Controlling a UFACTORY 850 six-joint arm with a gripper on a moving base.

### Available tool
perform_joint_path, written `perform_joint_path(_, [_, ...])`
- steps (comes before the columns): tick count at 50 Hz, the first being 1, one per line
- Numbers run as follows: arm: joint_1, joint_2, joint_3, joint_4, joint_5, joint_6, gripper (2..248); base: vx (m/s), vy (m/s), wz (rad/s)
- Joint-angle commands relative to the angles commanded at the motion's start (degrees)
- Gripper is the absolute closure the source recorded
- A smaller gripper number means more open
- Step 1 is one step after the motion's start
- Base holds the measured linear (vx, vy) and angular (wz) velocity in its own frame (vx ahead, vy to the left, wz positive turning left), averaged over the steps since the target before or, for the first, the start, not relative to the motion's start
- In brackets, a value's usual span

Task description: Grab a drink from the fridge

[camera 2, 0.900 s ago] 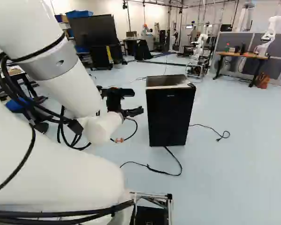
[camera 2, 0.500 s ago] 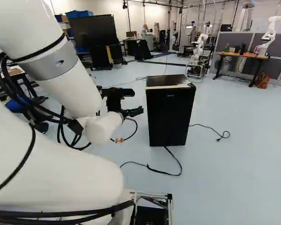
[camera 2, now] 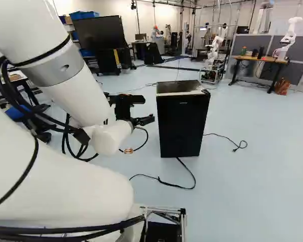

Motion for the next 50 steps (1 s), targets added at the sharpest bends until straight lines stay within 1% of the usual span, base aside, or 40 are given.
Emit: perform_joint_path(50, [0.0,0.0,0.0,0.0,0.0,0.0,3,0.045,0.0,-0.001])
